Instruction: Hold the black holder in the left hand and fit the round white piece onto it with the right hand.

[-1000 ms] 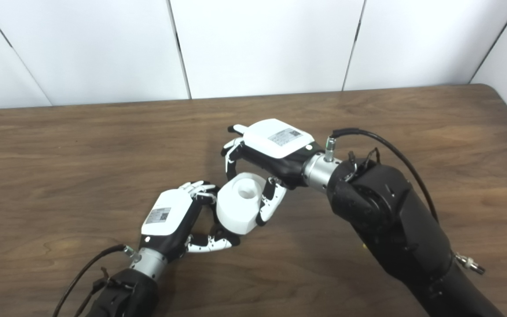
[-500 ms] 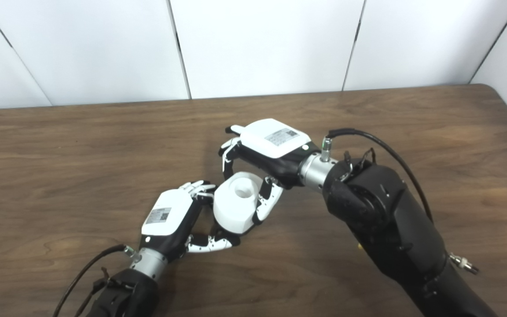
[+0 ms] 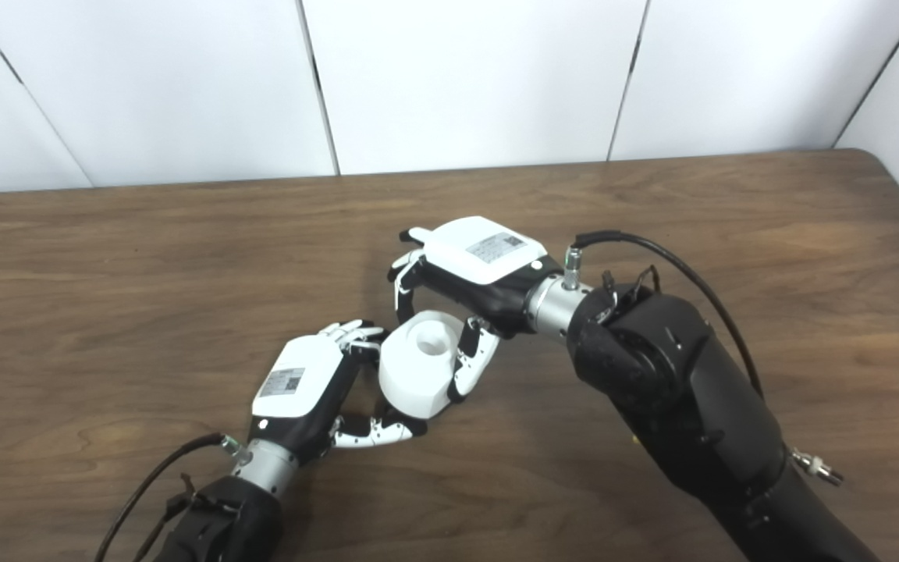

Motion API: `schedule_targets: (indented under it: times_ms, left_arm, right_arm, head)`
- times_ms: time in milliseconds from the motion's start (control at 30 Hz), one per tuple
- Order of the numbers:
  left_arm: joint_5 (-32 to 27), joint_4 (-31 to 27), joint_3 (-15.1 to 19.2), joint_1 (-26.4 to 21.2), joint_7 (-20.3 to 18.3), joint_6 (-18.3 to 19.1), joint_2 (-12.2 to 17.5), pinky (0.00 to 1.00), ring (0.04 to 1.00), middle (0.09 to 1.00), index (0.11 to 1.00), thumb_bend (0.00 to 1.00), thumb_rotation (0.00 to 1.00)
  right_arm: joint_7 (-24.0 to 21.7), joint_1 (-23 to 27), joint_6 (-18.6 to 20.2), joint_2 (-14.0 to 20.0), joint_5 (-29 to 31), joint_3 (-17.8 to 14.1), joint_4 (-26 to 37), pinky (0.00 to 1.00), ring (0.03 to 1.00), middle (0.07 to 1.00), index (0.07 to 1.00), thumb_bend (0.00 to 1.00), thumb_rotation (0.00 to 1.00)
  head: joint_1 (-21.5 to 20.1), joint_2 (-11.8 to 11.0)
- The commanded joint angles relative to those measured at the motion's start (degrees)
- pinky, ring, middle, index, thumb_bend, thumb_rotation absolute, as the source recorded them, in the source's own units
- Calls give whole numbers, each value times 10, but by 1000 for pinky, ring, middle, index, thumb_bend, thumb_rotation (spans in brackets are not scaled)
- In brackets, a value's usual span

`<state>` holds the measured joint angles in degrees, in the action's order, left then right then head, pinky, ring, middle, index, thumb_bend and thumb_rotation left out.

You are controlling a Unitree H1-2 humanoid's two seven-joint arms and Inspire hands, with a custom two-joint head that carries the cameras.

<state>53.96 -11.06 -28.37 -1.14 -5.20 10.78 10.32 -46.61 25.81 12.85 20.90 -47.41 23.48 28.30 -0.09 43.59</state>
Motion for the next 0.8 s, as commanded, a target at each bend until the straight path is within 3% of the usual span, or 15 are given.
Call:
schedule_targets:
  times_ms: [0, 767]
  left_arm:
    - [10, 38, -25, 22, -52, 17, 2, 890, 886, 811, 489, 520, 54]
    - [18, 45, -28, 18, -50, 18, -2, 882, 881, 807, 489, 520, 57]
  right_arm:
    - [2, 9, -15, 1, -3, 3, 7, 921, 973, 836, 483, 524, 137]
    - [27, -6, -45, -3, -8, 11, -17, 905, 960, 833, 484, 524, 135]
  head:
    - [0, 1]
    - [3, -1]
